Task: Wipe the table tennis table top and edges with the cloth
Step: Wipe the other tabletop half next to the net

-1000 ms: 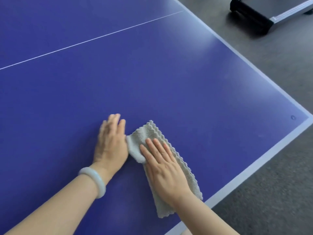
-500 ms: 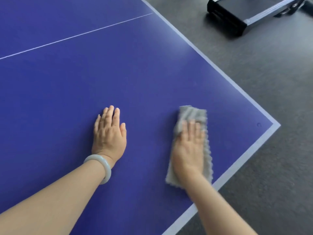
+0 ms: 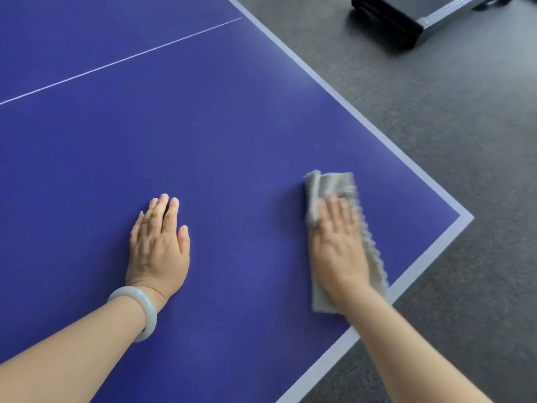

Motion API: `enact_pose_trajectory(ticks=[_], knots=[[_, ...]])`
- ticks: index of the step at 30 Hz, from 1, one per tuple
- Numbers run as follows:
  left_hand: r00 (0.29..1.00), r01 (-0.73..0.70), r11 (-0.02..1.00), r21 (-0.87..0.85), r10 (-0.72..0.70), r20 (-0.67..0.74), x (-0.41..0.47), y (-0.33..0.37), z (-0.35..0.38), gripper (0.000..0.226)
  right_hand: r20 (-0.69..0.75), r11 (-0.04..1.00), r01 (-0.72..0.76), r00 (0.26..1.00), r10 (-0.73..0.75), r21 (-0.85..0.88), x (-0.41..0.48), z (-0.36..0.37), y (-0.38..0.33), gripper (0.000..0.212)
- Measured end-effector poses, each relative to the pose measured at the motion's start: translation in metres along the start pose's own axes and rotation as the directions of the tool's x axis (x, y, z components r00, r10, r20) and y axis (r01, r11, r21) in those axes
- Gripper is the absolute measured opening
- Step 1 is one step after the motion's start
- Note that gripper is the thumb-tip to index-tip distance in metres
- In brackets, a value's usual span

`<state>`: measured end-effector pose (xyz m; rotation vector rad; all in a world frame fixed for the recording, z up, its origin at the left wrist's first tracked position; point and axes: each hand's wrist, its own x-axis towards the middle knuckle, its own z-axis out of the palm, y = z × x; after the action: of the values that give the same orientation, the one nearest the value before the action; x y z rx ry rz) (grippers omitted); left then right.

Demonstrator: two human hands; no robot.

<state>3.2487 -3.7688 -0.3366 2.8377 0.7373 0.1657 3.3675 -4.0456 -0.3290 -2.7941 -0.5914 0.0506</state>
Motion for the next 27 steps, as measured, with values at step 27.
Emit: enact_pose_trajectory(ticks=[27], knots=[[0.996, 0.042, 0.997, 0.059, -0.047, 0.078, 0.002, 0.004, -0.013, 0.061, 0.083, 0.98, -0.2, 0.977, 0.198, 0.009, 0.135, 0.011, -0.042, 0.062]])
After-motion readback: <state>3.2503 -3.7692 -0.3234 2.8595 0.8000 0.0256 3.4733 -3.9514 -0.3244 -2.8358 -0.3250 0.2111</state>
